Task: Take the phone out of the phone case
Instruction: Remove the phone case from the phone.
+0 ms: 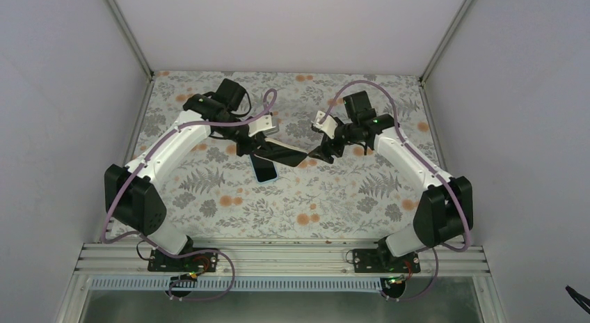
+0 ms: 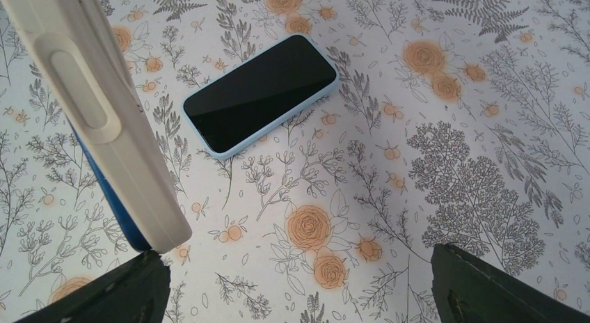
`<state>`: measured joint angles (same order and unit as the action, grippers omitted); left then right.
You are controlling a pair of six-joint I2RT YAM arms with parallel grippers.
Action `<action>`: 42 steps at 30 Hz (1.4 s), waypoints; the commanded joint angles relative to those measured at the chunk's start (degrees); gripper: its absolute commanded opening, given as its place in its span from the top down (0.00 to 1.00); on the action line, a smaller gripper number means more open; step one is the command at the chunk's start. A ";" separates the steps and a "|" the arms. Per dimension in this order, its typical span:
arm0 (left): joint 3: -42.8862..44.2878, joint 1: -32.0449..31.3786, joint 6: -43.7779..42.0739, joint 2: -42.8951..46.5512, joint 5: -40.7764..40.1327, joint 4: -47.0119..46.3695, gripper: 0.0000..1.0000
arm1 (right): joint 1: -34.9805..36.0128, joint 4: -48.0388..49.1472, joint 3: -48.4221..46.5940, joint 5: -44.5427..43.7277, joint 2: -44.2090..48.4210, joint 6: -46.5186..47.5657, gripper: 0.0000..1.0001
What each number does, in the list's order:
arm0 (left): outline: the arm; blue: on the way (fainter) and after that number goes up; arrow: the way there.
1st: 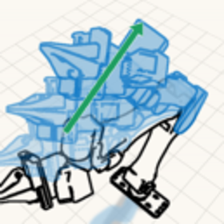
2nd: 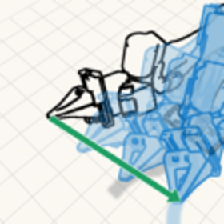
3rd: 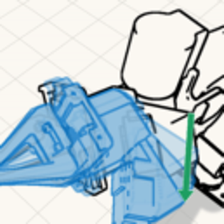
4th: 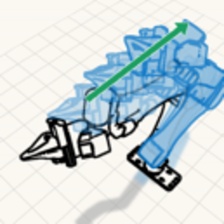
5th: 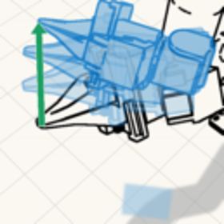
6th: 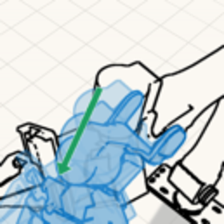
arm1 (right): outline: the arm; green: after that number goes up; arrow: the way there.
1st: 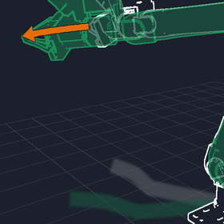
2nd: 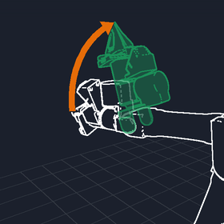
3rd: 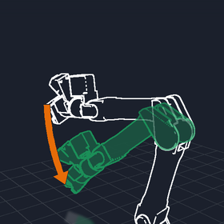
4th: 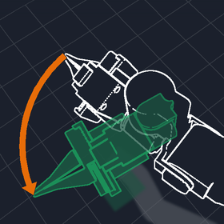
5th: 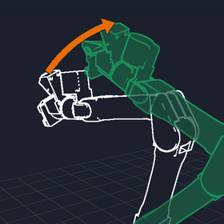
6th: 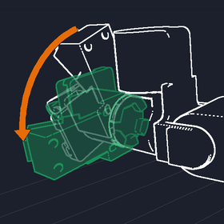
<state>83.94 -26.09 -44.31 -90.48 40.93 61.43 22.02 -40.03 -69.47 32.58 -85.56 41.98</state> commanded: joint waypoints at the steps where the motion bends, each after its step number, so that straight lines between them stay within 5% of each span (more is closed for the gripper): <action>1: 2.06 -0.37 -0.41 0.82 4.35 -0.65 0.98 | -0.05 2.30 -1.19 0.30 -0.79 -0.29 0.07; 26: 10.06 -2.65 -6.29 -0.97 11.68 10.17 0.98 | -0.04 5.61 -10.58 -0.94 -5.21 -3.96 0.07; 42: 11.42 -2.65 0.71 -0.50 10.64 -3.10 0.98 | 3.35 -4.30 -17.82 20.29 -8.61 -1.05 0.05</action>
<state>93.10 -26.11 -45.19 -92.40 41.54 67.31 22.79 -45.87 -82.67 39.00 -92.71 42.09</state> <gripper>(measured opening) 0.114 0.944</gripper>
